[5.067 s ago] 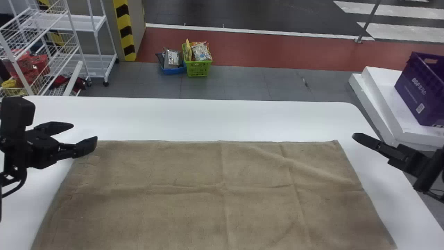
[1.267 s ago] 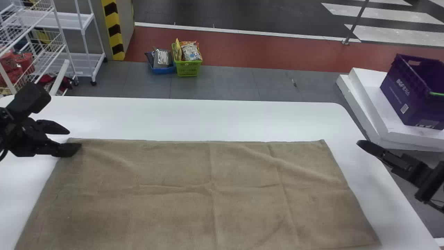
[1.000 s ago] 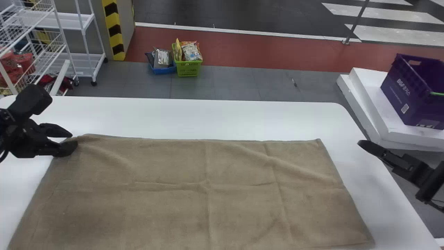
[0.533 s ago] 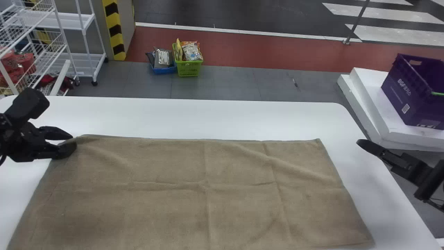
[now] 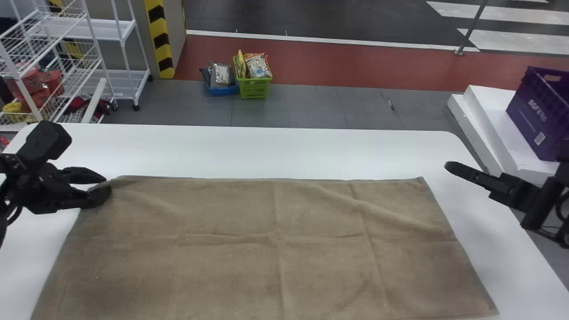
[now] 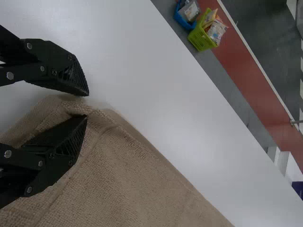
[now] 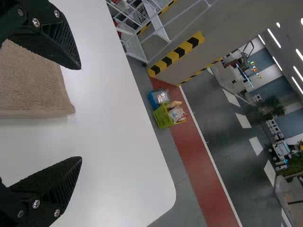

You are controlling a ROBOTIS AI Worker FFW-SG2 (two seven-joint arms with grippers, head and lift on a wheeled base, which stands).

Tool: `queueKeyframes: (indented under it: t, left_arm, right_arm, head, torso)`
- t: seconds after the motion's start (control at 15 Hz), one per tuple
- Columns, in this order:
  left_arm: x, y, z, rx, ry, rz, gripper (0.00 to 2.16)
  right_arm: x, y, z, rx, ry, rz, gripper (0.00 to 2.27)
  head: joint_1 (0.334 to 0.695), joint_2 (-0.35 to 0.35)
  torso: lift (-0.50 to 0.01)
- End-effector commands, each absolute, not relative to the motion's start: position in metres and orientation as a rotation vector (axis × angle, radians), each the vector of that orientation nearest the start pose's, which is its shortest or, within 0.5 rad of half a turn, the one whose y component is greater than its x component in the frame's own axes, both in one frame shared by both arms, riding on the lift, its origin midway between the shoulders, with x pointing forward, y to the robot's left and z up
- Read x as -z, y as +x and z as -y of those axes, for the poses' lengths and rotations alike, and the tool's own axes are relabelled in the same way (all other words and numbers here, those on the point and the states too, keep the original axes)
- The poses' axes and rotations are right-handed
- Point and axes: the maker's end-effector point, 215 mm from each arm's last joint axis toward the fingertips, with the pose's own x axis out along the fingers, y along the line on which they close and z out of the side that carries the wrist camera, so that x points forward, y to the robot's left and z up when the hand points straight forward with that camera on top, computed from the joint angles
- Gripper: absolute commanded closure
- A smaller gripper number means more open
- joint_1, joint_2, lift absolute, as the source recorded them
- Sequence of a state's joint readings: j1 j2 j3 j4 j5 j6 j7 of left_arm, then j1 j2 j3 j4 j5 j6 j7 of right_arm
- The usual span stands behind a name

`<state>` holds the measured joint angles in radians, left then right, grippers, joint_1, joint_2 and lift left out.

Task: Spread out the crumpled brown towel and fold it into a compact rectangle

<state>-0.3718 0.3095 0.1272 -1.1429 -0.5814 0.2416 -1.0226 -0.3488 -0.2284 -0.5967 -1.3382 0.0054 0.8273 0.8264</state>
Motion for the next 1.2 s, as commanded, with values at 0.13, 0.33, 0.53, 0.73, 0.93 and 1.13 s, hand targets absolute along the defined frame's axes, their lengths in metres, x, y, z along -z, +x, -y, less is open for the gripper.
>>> queueKeyframes:
  t: [0.13, 0.33, 0.53, 0.73, 0.93, 1.13]
  left_arm:
    - [0.460, 0.593, -0.353, 0.637, 0.534, -0.683, 0.71]
    - [0.460, 0.593, -0.354, 0.638, 0.537, -0.682, 0.71]
    - [0.461, 0.593, -0.355, 0.637, 0.539, -0.682, 0.71]
    - [0.461, 0.591, -0.359, 0.636, 0.540, -0.684, 0.71]
    - [0.461, 0.589, -0.360, 0.640, 0.543, -0.676, 0.71]
    - [0.461, 0.589, -0.359, 0.646, 0.545, -0.674, 0.71]
  right_arm:
    - [0.411, 0.593, 0.431, -0.192, 0.349, -0.561, 0.16]
    - [0.430, 0.595, 0.427, -0.175, 0.308, -0.620, 0.28]
    - [0.436, 0.604, 0.420, -0.181, 0.277, -0.636, 0.35]
    - [0.437, 0.611, 0.410, -0.193, 0.247, -0.649, 0.41]
    - [0.446, 0.609, 0.406, -0.187, 0.218, -0.690, 0.41]
    - [0.447, 0.608, 0.407, -0.180, 0.209, -0.710, 0.41]
  head:
    - [0.695, -0.084]
    - [0.695, -0.071]
    - [0.695, -0.068]
    - [0.695, -0.059]
    - [0.695, -0.049]
    - [0.695, -0.042]
  torso:
    - [-0.127]
    - [-0.127]
    - [-0.127]
    - [-0.127]
    - [-0.127]
    - [-0.127]
